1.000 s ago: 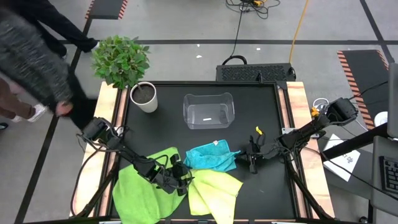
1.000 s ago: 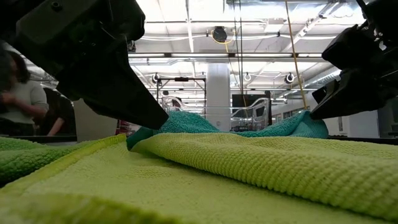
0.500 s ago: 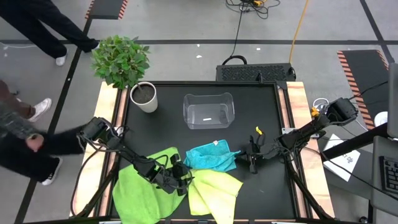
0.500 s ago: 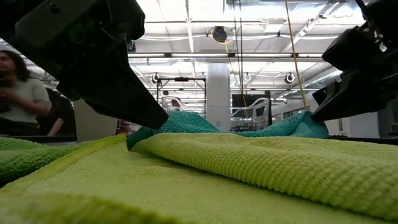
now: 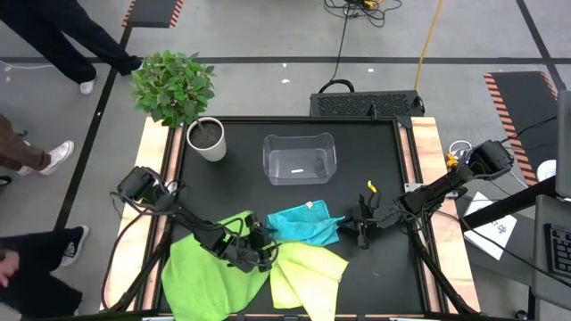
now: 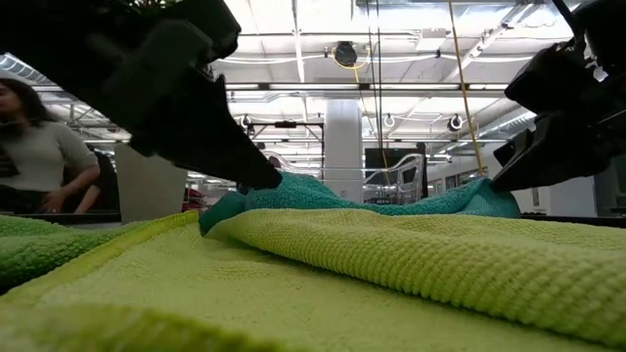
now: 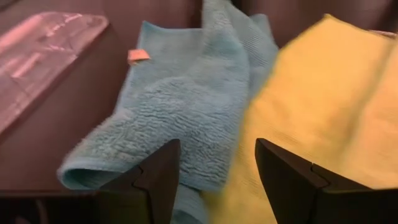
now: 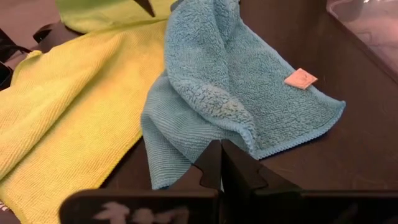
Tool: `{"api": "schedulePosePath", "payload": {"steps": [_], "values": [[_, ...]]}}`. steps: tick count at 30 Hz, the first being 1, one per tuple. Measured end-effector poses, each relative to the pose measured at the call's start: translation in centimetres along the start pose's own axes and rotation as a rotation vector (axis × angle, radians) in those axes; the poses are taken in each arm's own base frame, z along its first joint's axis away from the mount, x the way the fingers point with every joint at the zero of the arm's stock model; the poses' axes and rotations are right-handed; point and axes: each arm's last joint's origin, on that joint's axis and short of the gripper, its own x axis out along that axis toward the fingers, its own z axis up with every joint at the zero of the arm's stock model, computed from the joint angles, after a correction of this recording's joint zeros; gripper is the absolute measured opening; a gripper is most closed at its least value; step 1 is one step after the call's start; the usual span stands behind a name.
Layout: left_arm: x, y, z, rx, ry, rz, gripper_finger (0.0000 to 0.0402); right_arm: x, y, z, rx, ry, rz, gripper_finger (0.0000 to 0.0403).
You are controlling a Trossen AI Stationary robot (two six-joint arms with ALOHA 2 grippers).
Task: Fold microfiber towels
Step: Fold the blue towel
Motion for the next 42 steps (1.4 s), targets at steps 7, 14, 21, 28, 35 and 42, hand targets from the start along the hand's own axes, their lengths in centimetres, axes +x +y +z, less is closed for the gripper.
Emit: {"api": "schedulePosePath", "payload": {"steps": [7,14,21,28,35,42], "values": [[1.1,1.2,0.6,-0.029,0.017,0.018,0.0212,0.0,0.0,0.0,0.023,0.004,-0.002,0.0],[1.3,1.4,0.7,-0.037,0.024,0.012,0.0212,0.0,0.0,-0.1,0.047,0.012,-0.005,0.0],[1.3,1.4,0.7,-0.032,0.027,0.012,0.0212,0.0,-0.1,-0.2,0.039,0.024,-0.01,0.0],[1.3,1.5,0.7,-0.026,0.029,0.016,0.0212,0.0,-0.1,-0.3,0.072,0.028,-0.012,0.0],[1.5,1.7,0.8,-0.031,0.027,0.02,0.0212,-0.2,0.6,-0.5,0.148,0.057,0.072,0.0],[1.4,1.4,0.9,0.014,0.016,0.001,0.0212,-0.5,1.7,-0.6,0.086,0.033,0.134,0.0]]}}
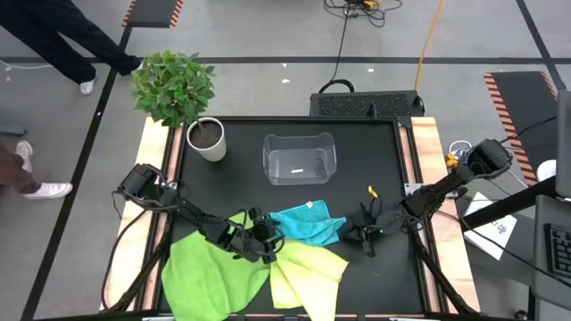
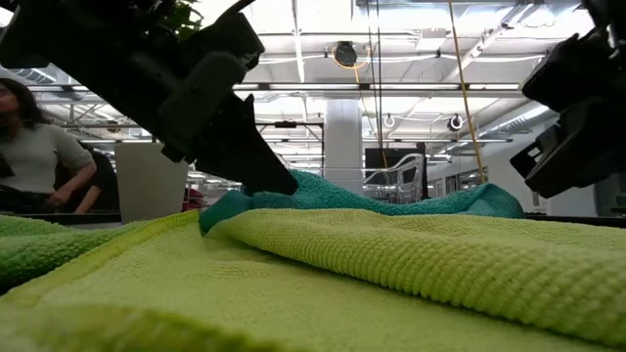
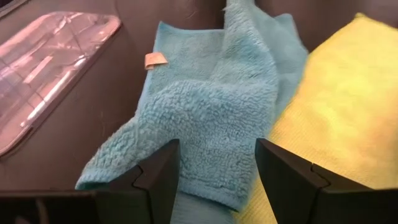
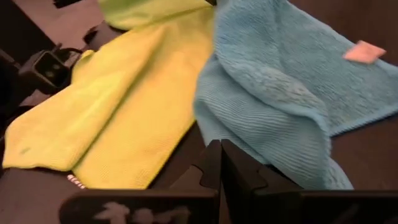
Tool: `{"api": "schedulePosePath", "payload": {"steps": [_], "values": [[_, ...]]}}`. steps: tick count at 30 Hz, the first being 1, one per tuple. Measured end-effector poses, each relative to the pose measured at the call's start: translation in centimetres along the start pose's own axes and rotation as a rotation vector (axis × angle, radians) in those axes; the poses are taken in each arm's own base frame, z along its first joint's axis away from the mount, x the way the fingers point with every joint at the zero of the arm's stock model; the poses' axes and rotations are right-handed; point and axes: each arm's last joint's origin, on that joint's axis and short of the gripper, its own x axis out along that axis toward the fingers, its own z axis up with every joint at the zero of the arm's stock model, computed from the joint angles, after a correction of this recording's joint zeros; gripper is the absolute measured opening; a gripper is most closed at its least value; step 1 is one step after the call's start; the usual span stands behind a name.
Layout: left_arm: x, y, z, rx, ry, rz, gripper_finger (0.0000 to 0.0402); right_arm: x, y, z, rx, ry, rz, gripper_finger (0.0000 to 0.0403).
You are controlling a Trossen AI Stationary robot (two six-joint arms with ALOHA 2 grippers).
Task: Fold microfiber towels
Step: Fold the blue towel
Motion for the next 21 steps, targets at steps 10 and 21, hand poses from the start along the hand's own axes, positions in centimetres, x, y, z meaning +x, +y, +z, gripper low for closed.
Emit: {"api": "schedulePosePath", "payload": {"steps": [10,21], "values": [[-0.5,-1.0,0.8,0.13,-0.093,-0.062,0.0212,0.1,0.0,0.7,-0.128,-0.066,0.004,0.0],[-1.7,-2.1,-0.6,-0.185,0.155,-0.301,0.0212,1.0,-2.1,0.4,-0.132,-0.012,-0.117,0.0]]}}
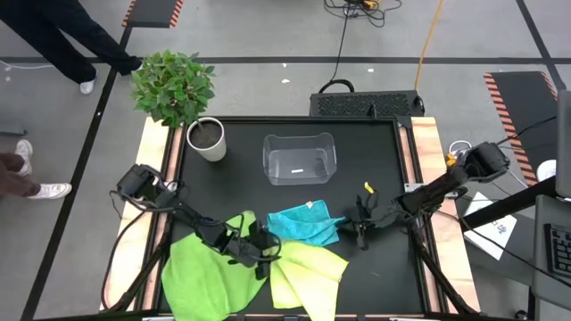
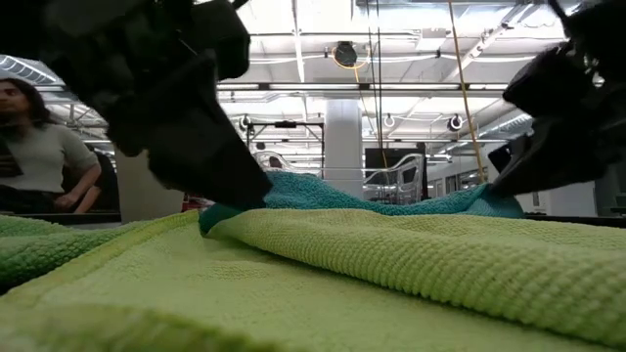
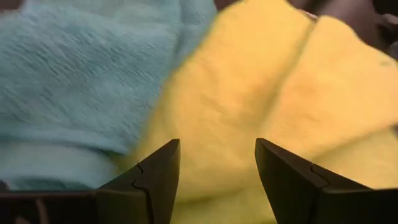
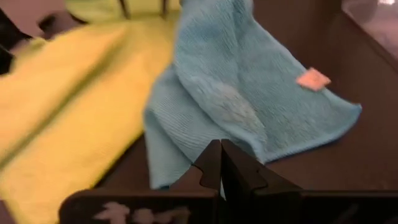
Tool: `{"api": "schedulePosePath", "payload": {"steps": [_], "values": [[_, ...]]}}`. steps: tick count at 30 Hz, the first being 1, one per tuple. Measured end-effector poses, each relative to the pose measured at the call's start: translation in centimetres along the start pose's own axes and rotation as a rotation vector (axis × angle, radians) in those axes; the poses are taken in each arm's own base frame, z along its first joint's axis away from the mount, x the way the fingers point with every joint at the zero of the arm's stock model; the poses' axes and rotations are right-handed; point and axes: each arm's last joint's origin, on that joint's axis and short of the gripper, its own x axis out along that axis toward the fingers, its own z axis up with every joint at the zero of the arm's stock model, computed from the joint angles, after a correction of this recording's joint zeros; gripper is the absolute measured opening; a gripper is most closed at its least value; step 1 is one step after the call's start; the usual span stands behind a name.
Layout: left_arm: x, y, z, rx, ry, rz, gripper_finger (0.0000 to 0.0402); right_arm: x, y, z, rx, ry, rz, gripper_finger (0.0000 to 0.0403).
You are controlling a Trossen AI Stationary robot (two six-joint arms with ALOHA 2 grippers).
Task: Fold microfiber towels
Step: Fold the blue towel
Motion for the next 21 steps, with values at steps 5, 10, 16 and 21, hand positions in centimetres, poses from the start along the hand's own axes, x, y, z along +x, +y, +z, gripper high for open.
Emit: {"api": "schedulePosePath", "payload": {"steps": [5,10,16,21], "values": [[-0.5,-0.8,-0.5,-0.062,-0.036,0.023,0.0212,0.7,-0.6,-0.9,-0.002,0.055,-0.042,0.0],[-0.3,-0.1,-0.2,-0.161,-0.079,0.095,0.0212,1.2,-0.9,-1.1,-0.005,0.056,-0.057,0.0],[0.1,1.0,0.3,-0.221,-0.079,0.144,0.0212,1.3,-1.2,-1.0,-0.019,0.053,-0.069,0.0],[0.1,1.9,0.0,-0.269,-0.039,0.204,0.0212,1.3,-1.3,-1.0,-0.033,0.054,-0.072,0.0]]}}
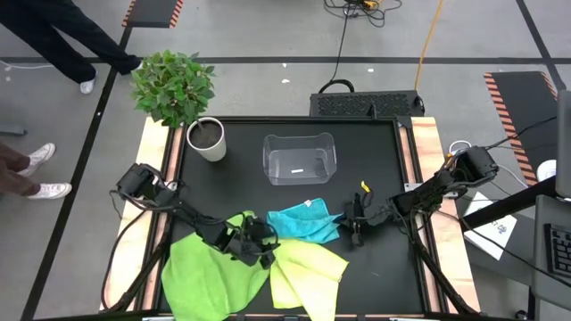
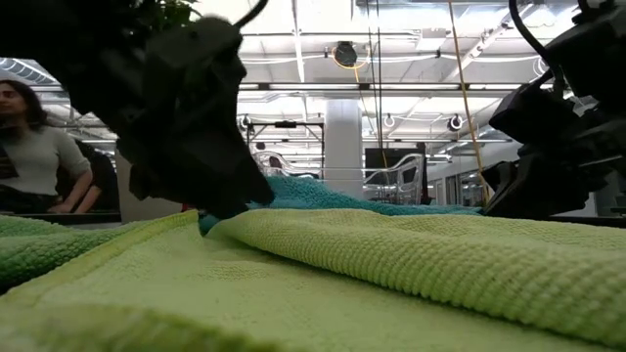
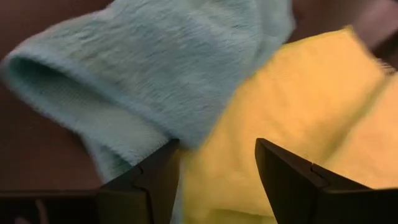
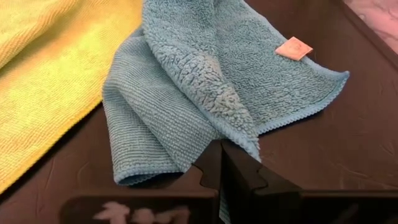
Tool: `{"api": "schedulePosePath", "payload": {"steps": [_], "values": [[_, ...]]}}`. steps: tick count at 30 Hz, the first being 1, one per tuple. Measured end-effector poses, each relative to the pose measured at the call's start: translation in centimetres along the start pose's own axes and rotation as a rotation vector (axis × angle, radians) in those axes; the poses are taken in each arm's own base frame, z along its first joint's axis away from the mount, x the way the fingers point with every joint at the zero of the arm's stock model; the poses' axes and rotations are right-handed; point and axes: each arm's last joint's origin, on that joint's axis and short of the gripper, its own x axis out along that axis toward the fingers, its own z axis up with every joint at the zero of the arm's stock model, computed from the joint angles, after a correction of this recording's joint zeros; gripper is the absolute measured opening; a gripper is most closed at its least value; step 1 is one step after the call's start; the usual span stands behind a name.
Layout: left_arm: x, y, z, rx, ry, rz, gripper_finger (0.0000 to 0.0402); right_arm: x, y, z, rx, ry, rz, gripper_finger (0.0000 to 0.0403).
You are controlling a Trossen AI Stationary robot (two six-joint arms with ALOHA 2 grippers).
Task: Fold microfiber towels
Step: Fold the blue towel
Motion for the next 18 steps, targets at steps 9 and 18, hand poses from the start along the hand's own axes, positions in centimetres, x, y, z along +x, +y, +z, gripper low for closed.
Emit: {"api": "schedulePosePath", "payload": {"steps": [9,18], "values": [[-0.2,-0.1,-0.4,-0.024,0.011,0.003,0.0212,0.0,0.0,0.0,0.0,0.0,0.0,0.0],[0.6,0.8,1.1,-0.009,-0.036,0.045,0.0212,0.0,0.0,0.0,0.0,0.0,0.0,0.0]]}}
